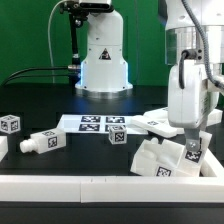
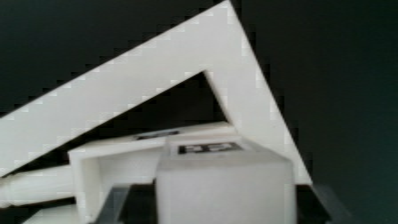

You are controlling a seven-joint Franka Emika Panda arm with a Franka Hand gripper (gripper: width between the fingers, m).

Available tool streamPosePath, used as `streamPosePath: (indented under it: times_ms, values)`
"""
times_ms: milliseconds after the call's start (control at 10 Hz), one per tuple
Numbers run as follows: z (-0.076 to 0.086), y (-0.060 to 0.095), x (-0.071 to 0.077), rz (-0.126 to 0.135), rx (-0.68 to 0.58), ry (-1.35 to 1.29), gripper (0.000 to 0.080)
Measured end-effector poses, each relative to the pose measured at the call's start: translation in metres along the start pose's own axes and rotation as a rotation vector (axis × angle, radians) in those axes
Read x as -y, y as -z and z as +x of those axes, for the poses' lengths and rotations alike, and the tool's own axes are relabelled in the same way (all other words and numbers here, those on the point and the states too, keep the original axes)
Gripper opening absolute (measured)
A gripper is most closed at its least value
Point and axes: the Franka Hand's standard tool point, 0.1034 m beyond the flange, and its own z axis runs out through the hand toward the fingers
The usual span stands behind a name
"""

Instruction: Assemble chair

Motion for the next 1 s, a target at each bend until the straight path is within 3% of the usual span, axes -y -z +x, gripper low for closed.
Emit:
streamPosePath:
  times_ms: [100, 200, 300, 500, 600, 800, 1000]
  values:
    - [0.000, 0.000, 0.000, 0.000, 0.000, 0.001, 0.0291]
    - [0.000, 0.000, 0.000, 0.000, 0.000, 0.001, 0.0484]
    - [-0.001, 0.001, -0.001, -0.001, 0.002, 0.020, 0.0612]
    - [0.000, 0.017, -0.005, 0.003, 0.020, 0.095, 0.0638]
    - [0.006, 0.033, -0.005, 0.008, 0.039, 0.122, 0.0647]
    - [0.008, 0.048, 0.004, 0.012, 0.055, 0.135, 0.0649]
    - [0.007, 0.047, 0.004, 0.014, 0.053, 0.137, 0.0649]
